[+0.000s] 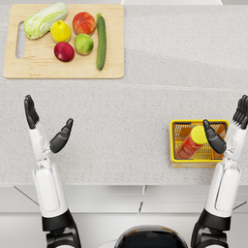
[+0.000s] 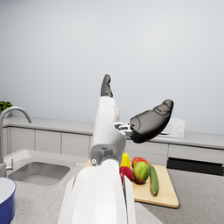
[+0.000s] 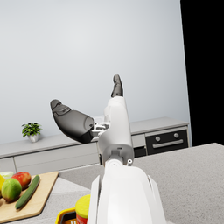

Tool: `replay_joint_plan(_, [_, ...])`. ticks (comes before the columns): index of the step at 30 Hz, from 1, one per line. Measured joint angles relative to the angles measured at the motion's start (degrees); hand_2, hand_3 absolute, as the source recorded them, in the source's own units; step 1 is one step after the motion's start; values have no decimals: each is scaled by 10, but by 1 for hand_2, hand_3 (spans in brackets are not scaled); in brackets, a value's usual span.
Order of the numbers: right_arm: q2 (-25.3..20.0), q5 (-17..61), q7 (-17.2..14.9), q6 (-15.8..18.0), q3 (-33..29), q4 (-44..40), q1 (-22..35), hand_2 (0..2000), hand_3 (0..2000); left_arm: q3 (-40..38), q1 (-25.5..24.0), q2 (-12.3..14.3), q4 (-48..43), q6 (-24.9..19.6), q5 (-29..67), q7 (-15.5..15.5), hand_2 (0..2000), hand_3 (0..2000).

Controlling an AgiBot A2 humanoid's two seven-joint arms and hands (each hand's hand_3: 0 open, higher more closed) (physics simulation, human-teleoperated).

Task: Pick up the red potato chip and place it into the yellow basket

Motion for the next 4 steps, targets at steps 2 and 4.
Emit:
replay_joint_plan(2, [0, 0, 0, 0, -1, 0, -1, 0, 0, -1, -1, 0, 1, 0, 0, 0, 0, 0])
replay_joint_plan(4, [0, 0, 0, 0, -2, 0, -1, 0, 0, -2, -1, 0, 2, 0, 0, 0, 0, 0])
